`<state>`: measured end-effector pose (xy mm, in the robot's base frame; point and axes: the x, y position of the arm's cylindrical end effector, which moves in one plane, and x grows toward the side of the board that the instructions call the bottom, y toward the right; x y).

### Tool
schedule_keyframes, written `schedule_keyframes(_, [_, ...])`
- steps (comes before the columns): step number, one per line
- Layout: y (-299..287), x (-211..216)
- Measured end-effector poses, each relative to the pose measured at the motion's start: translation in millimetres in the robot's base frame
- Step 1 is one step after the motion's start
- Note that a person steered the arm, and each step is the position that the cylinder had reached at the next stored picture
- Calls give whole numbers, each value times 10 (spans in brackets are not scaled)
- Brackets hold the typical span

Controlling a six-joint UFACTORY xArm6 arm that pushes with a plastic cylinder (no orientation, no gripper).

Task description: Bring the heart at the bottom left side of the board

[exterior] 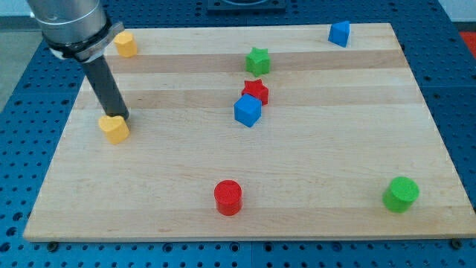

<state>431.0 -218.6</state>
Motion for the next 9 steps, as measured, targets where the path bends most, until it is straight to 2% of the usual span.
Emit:
schedule_keyframes(1, [-62, 147])
schedule_keyframes(6, [61, 210])
schedule_keyframes(9, [69, 488])
